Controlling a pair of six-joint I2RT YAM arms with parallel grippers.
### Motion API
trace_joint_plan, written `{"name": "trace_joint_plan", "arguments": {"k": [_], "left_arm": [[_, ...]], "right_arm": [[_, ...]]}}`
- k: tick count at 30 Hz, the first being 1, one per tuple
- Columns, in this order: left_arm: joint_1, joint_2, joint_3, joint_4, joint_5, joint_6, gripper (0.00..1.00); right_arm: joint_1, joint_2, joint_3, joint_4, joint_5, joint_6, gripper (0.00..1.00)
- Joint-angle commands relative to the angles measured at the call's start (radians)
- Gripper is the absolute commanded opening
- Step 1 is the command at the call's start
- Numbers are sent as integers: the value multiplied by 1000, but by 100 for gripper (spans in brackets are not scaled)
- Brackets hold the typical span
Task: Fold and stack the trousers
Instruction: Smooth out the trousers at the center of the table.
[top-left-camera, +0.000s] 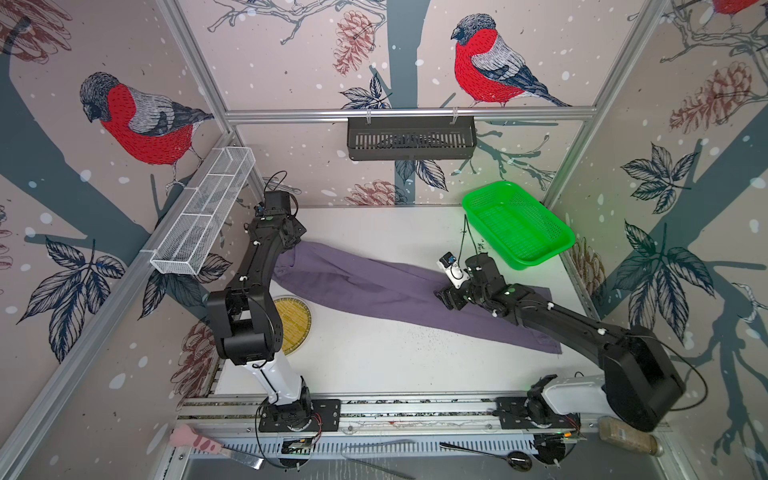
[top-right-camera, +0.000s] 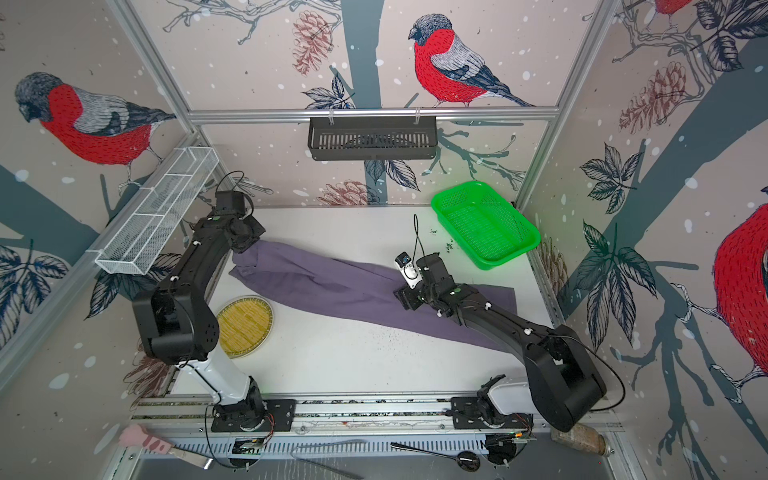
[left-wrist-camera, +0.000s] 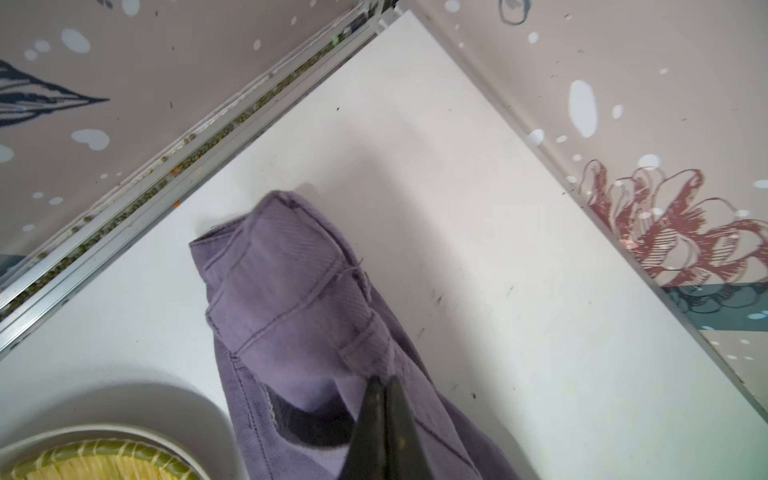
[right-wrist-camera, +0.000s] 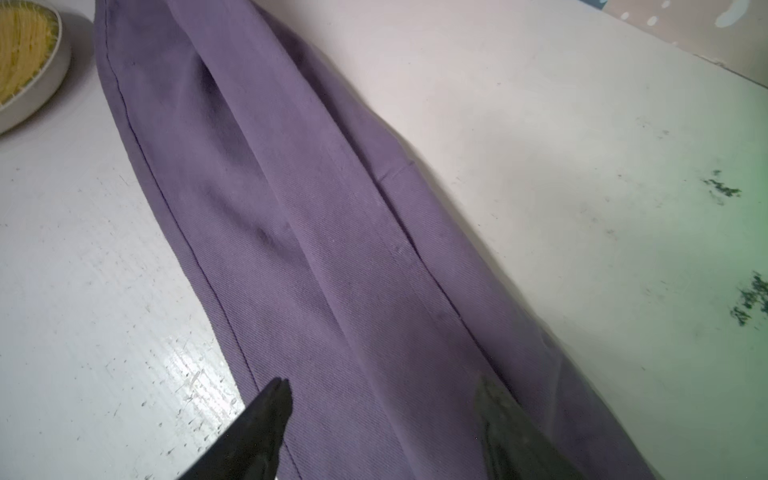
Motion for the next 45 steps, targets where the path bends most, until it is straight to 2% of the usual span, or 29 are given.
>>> {"name": "trace_joint_plan", "arguments": {"k": [1, 4, 11, 18, 23, 27, 31, 36, 42, 45], "left_arm": [[1, -34, -14, 35, 9, 39, 0], [2, -87, -59, 67, 18, 62, 0], [18, -229, -229, 297, 102, 172, 0], [64, -177, -183, 307, 204, 205, 0], [86, -144, -164, 337, 260, 224, 0], [90, -110, -140, 330, 277, 233, 0], [90, -76, -105, 315, 305, 230, 0], [91, -46, -79, 320, 327, 230, 0], [91, -51, -81, 320, 324, 238, 0], [91, -51, -80, 312, 325, 247, 0]], "right_arm": [[25, 72, 53, 35, 28, -68, 71], [50, 167, 102, 98, 8, -93, 70], [67, 418, 309, 113, -104, -162, 65], [84, 564, 426, 112, -244, -194, 58], [86, 641, 493, 106, -280, -199, 53], [86, 652, 524, 89, -340, -208, 45], [83, 641, 523, 58, -370, -226, 28], [74, 614, 506, 46, -392, -229, 15], [38, 619, 518, 59, -407, -203, 14], [36, 627, 534, 39, -414, -203, 7]]}}
